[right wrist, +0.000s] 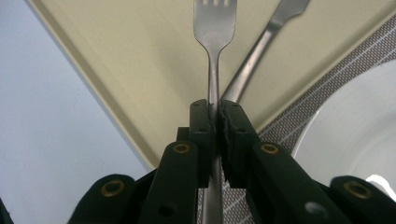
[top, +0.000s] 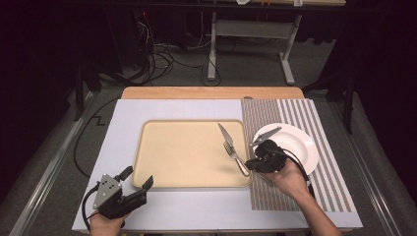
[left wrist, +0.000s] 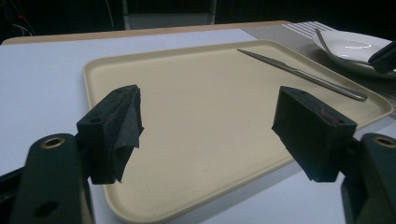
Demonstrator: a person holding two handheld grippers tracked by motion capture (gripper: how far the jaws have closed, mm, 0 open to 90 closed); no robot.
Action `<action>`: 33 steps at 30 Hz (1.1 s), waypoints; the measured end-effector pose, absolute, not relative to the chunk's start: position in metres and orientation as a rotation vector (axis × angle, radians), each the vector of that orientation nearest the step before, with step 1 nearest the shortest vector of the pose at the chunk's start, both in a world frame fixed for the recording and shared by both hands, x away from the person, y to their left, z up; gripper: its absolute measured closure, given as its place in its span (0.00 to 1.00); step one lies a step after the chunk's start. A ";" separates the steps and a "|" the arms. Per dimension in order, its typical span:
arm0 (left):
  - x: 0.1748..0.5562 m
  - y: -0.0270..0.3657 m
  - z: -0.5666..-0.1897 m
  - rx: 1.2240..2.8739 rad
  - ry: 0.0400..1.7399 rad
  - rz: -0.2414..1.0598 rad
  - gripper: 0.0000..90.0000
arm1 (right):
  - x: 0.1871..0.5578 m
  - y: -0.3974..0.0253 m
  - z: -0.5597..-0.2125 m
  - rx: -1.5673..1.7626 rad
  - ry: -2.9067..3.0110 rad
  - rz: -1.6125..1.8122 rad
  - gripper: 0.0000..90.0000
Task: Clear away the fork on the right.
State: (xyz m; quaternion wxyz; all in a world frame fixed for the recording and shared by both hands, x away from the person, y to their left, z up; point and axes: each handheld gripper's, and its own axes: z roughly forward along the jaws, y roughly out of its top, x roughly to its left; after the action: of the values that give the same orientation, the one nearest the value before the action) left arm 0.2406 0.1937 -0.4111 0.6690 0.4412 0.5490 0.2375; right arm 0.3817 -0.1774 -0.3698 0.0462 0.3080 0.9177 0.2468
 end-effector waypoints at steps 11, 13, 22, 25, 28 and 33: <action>0.241 0.193 -0.411 0.996 1.238 0.533 0.28 | 0.394 -0.154 -0.369 0.933 2.801 0.699 0.94; 0.241 0.193 -0.411 0.997 1.237 0.533 0.28 | 0.396 -0.150 -0.370 0.931 2.804 0.693 0.94; 0.241 0.194 -0.412 0.999 1.239 0.528 0.28 | 0.406 -0.129 -0.371 0.937 2.823 0.661 0.94; 0.241 0.194 -0.412 0.999 1.240 0.527 0.28 | 0.408 -0.125 -0.372 0.943 2.824 0.660 0.94; 0.241 0.193 -0.412 1.002 1.238 0.526 0.28 | 0.412 -0.118 -0.374 0.954 2.827 0.643 0.94; 0.241 0.193 -0.412 1.004 1.238 0.523 0.28 | 0.418 -0.107 -0.379 0.992 2.840 0.634 0.94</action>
State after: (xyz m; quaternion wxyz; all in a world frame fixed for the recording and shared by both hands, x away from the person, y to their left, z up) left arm 0.2409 0.1930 -0.4118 0.6684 0.4451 0.5489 0.2320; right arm 0.4185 -0.1070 -0.3789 0.0337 0.3225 0.9232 0.2061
